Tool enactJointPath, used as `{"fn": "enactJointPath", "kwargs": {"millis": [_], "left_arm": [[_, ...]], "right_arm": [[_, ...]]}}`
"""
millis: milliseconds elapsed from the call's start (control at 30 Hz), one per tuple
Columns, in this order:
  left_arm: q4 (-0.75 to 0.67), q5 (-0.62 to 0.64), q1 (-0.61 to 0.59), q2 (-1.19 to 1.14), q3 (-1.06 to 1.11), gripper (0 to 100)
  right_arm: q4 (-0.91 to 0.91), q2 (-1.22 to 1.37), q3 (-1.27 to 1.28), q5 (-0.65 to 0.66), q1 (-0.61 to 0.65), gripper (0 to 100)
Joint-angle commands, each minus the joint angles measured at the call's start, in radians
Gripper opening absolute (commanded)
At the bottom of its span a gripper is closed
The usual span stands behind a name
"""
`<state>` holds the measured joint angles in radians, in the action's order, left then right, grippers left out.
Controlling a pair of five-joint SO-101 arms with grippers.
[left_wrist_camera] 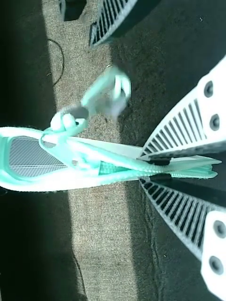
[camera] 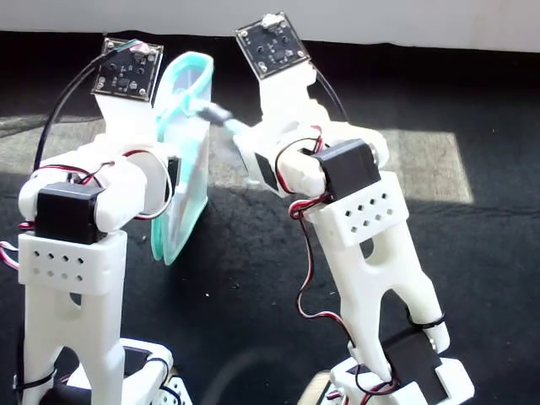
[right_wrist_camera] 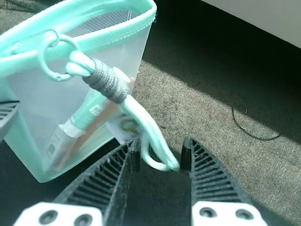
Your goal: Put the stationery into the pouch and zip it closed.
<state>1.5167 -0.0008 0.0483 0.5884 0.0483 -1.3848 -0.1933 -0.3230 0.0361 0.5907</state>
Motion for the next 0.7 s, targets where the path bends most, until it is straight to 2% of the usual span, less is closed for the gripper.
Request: {"fn": "enactJointPath", "kwargs": {"millis": [0,233,667], "left_arm": [[0.003,0.02,-0.008,0.025,-0.041,1],[0.002,0.017,-0.008,0.024,-0.041,1],[0.002,0.021,-0.008,0.024,-0.041,1]], "right_arm": [[0.038,-0.044,-0.012,-0.008,-0.015,15.2],[0.045,-0.033,-0.012,-0.006,0.059,15.6],[0.3,-0.035,0.133,-0.015,0.137,15.6]]}}
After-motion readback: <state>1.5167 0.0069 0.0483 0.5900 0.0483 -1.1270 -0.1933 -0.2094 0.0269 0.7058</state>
